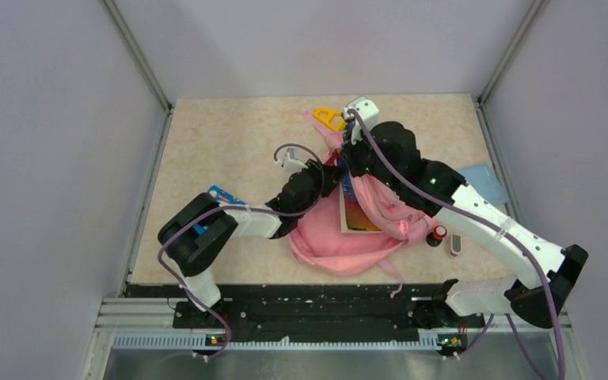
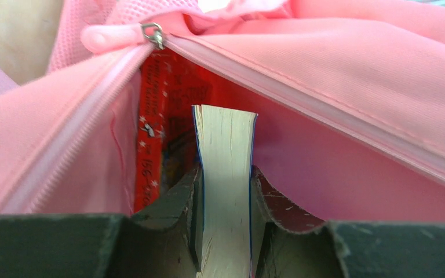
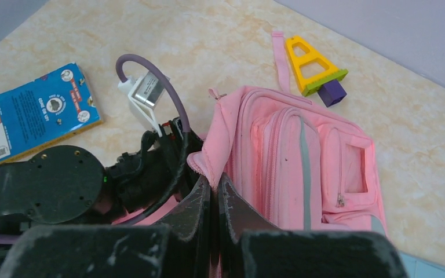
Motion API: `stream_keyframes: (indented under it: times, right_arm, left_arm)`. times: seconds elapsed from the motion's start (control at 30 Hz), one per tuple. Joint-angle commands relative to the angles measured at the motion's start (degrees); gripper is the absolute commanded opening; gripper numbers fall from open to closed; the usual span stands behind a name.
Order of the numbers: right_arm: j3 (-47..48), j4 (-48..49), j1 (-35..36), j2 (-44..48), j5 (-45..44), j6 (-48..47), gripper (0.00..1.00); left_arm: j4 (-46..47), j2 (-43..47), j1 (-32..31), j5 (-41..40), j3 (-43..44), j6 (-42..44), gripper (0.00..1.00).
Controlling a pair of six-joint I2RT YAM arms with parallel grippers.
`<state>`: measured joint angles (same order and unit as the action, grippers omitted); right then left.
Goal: Pack the student bag
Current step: Place the book in the student bag.
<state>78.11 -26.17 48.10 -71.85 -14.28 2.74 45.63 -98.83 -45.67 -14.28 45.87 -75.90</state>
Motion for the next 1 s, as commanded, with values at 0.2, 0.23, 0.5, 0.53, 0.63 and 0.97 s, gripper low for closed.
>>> stream_keyframes:
  times: [0.2, 0.23, 0.5, 0.53, 0.63, 0.97]
  right_arm:
    - [0.4, 9.4, -0.5, 4.3, -5.9, -2.4, 0.00]
    - [0.1, 9.5, -0.5, 4.6, -6.4, -2.4, 0.00]
    - [-1.7, 9.2, -0.4, 7.1, -7.6, -1.5, 0.00]
    - [-2.0, 9.2, -0.4, 7.3, -7.8, -1.2, 0.00]
    - [-2.3, 9.1, -0.5, 7.3, -7.1, -0.5, 0.00]
    - [-2.4, 8.6, -0.4, 6.4, -6.8, -0.2, 0.00]
  left_arm:
    - [10.9, -2.0, 0.1, -1.6, 4.2, 8.1, 0.38]
    - [7.7, -1.7, 0.1, 0.5, 5.0, 9.5, 0.46]
    - [-3.1, 2.1, 0.1, 13.5, 2.0, 14.5, 0.84]
    - [-5.2, 2.6, 0.0, 15.4, 2.0, 14.7, 0.84]
    - [-8.7, 5.0, -1.4, 17.4, 0.6, 16.1, 0.85]
    - [-20.0, 16.0, -6.9, 10.0, -5.5, 19.6, 0.86]
